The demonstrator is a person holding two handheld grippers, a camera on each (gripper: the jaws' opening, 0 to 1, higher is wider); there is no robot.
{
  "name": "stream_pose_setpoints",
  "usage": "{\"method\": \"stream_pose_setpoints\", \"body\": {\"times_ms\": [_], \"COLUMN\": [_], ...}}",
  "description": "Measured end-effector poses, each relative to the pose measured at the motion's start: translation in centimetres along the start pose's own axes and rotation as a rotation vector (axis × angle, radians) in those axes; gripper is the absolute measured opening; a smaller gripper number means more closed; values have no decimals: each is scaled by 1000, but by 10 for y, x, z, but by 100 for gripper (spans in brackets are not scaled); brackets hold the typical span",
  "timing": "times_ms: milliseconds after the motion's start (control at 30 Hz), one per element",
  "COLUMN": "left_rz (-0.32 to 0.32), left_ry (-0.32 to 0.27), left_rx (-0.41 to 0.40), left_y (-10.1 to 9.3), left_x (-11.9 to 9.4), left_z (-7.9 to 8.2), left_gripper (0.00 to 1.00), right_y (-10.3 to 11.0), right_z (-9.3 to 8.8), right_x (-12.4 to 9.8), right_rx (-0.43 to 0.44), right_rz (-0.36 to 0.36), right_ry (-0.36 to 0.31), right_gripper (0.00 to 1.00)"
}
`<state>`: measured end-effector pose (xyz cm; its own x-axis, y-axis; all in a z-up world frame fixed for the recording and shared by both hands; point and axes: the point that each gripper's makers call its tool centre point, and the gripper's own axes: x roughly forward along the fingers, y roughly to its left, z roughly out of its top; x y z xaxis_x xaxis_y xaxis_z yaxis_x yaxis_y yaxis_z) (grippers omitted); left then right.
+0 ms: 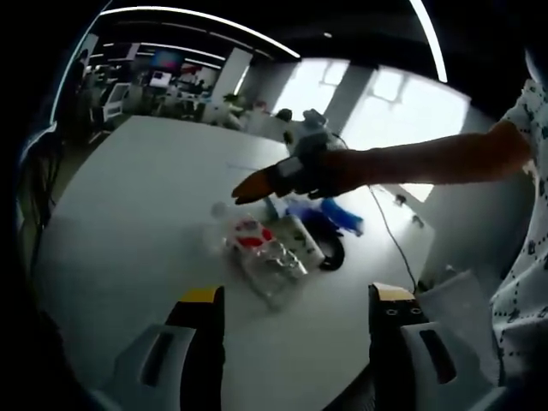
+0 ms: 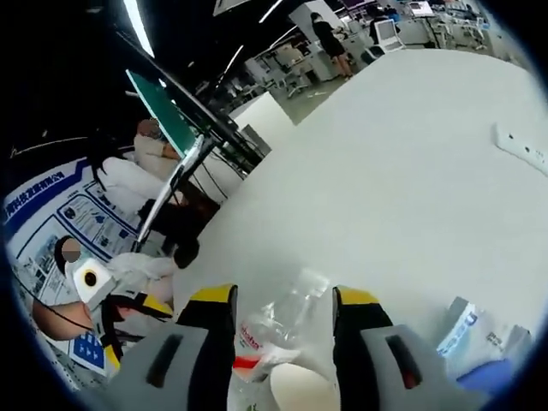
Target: Arrange the tabletop items into an orderly group along one side of the table until the central work area is clear of visible clutter.
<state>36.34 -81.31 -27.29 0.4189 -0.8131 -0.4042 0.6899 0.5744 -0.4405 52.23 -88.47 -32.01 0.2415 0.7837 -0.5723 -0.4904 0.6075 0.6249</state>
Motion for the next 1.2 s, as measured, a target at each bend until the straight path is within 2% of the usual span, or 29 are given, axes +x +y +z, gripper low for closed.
{"method": "stream_pose_setpoints", "body": {"times_ms": [233,300,367,500,700,800,1033,1200], "left_rz": [0,1,2,3,6,7,6,5], "left_ry": [-8,-5,-8,-5,-3,-3,-3,-5], "left_rx": [-11,-14,-21,-28,-36,-37,-41,-43], "left_y": [2,3,4,4,7,8,10,10], "left_x": [4,4,5,5,5,6,8,10], "left_z": [0,-1,-2,-5,-7,-6,-7,-7], "left_gripper": [64,64,64,64,63,63,63,63], "right_y": [-9,-9,-8,-4,0,1,3,17], "right_z": [-3,-6,-9,-12,-18,-11,-12,-19], "right_x": [6,9,11,13,17,18,21,24], "right_rx": [113,180,161,229,276,305,322,344], "right_rz": [18,32,31,50,68,85,106,115], "right_ry": [16,25,31,34,56,28,39,41], "right_gripper": [41,41,42,42,40,41,37,33]}}
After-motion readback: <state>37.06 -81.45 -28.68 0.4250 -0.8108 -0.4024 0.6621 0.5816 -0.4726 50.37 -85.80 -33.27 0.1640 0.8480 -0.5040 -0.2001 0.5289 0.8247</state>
